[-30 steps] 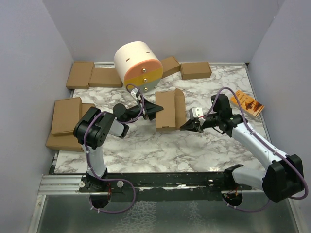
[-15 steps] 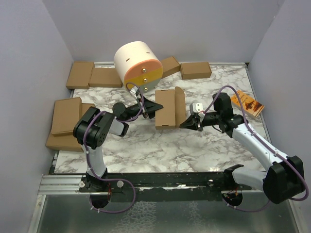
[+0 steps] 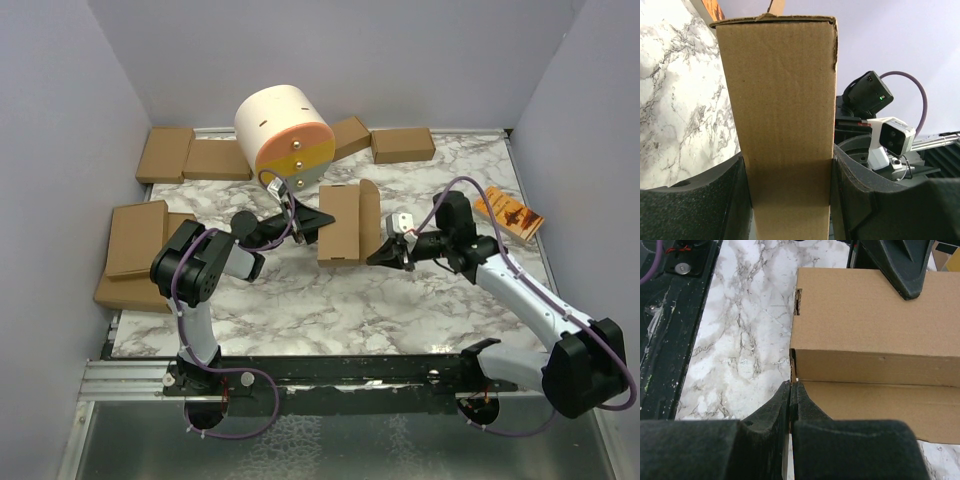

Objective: Fold the paper box

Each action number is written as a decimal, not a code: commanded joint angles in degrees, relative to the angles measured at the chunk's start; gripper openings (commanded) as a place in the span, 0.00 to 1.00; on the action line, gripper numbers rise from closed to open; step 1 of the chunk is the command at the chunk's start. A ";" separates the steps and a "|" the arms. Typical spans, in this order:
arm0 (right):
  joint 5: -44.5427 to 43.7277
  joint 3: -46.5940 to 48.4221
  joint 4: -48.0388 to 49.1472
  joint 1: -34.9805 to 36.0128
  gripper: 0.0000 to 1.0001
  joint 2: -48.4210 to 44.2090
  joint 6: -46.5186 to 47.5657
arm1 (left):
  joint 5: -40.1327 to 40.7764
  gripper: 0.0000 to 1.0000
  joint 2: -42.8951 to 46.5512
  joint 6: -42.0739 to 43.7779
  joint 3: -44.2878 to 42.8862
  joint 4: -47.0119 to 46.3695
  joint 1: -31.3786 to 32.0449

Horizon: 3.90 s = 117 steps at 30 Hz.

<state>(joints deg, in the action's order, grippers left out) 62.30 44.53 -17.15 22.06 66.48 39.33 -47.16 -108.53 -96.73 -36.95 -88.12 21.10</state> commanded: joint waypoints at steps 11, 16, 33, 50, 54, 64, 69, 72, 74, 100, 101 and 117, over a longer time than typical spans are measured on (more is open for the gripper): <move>-4.09 10.73 -6.97 4.04 0.01 6.24 1.53 | 1.24 0.28 -0.34 1.91 0.08 -13.92 -0.01; -3.99 14.15 -12.03 4.98 0.01 8.13 3.83 | 1.07 0.28 -0.88 2.79 0.30 -14.01 -0.01; -4.04 13.13 -20.64 0.71 0.38 0.89 6.68 | -2.77 0.28 0.75 5.24 0.46 -14.10 -1.20; 15.56 27.33 -15.19 -21.36 0.77 11.57 -6.31 | -9.22 0.27 8.43 29.31 7.18 -13.92 -0.18; 14.55 26.66 -11.66 -21.13 0.78 12.07 -12.09 | -7.29 0.27 10.84 35.98 8.82 -13.92 0.34; 10.89 26.69 -15.59 -17.21 0.78 11.22 -3.69 | -4.52 0.26 14.55 48.86 8.94 -2.81 1.42; 10.22 28.07 -17.99 -17.05 0.77 11.74 0.00 | 0.89 0.26 24.18 73.17 5.28 34.20 4.63; 13.35 27.42 -18.90 -17.05 0.77 10.22 3.45 | 4.41 0.27 28.08 80.86 3.59 46.03 5.54; 14.64 25.92 -18.03 -17.05 0.78 8.77 5.54 | 5.40 0.27 29.57 84.02 2.50 51.69 6.03; 8.73 -4.92 29.94 -16.99 0.78 5.92 -21.93 | 1.14 0.26 24.86 94.71 -5.51 73.37 8.30; 8.64 -5.09 30.58 -17.00 0.78 6.25 -22.12 | 1.10 0.26 24.88 94.68 -5.43 73.25 8.31; -3.97 -4.46 38.33 -12.31 0.63 13.52 -28.92 | 0.35 0.26 25.08 94.62 -5.24 72.55 8.33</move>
<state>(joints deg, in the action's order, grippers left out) 61.73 38.89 17.72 9.74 78.11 13.67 -44.99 -82.89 -3.62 -41.65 -15.81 29.28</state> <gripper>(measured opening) 0.686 0.540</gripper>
